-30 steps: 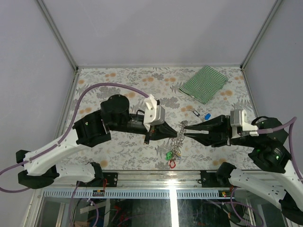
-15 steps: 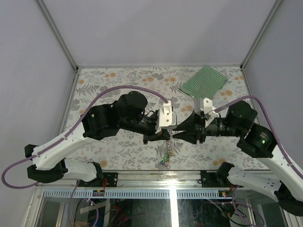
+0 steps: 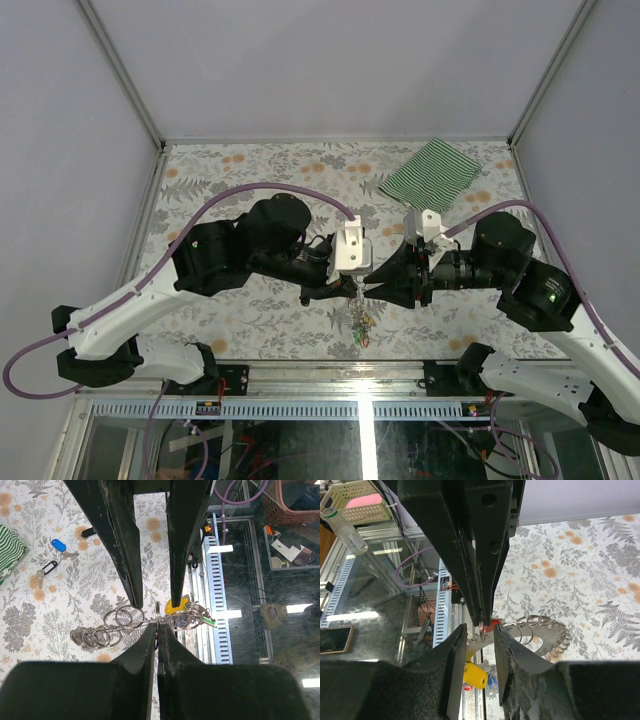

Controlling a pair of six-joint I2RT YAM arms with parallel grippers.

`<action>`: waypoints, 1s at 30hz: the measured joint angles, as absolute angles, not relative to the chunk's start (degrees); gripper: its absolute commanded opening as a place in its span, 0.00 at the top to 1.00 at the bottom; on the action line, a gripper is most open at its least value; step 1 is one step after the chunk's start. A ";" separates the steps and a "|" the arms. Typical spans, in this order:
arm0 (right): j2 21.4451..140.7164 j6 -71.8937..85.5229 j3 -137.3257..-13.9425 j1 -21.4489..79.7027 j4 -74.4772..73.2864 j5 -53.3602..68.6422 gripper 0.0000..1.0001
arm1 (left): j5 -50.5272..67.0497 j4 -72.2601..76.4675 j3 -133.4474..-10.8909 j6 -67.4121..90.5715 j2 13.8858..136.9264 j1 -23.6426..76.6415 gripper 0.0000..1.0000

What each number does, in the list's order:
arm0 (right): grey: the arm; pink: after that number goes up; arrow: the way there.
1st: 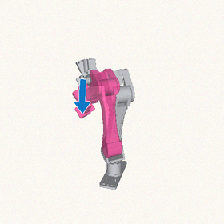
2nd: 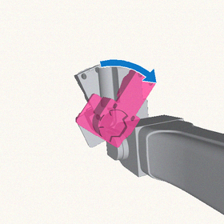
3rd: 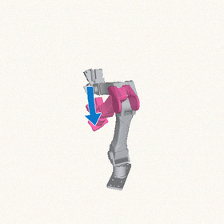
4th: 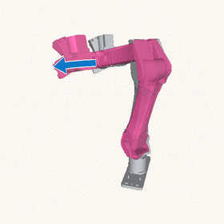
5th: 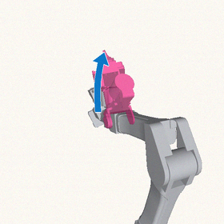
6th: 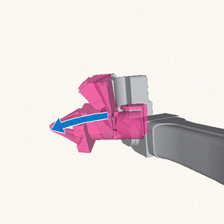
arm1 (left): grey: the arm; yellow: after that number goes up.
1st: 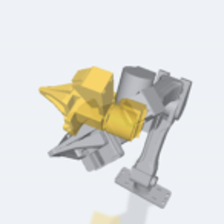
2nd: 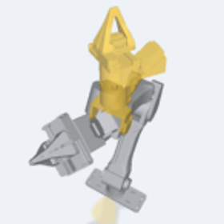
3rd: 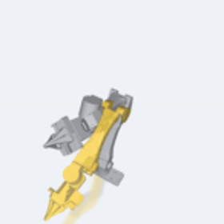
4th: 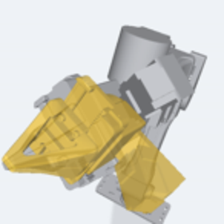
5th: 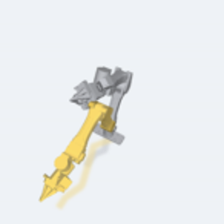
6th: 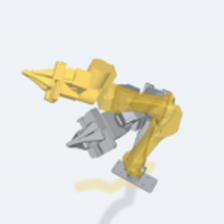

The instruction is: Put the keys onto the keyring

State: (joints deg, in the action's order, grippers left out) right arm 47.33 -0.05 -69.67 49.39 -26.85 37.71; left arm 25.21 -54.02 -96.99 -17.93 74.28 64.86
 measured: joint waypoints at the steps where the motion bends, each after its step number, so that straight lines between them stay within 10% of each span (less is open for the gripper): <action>1: 47.51 -0.05 -69.67 49.39 -27.14 37.85 0.66 | 25.21 -54.02 -97.03 -17.93 74.28 64.86 1.00; 19: 49.80 -0.49 -69.67 49.39 -28.25 39.20 0.77 | 25.21 -54.02 -97.08 -17.96 74.30 64.86 1.00; 30: 49.84 -1.43 -69.67 49.41 -28.64 40.62 1.00 | 24.99 -54.02 -97.08 -18.13 74.30 64.86 0.98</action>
State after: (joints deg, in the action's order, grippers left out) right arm 49.84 -1.43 -69.67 49.41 -28.64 40.62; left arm 24.99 -54.02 -97.08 -18.13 74.30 64.86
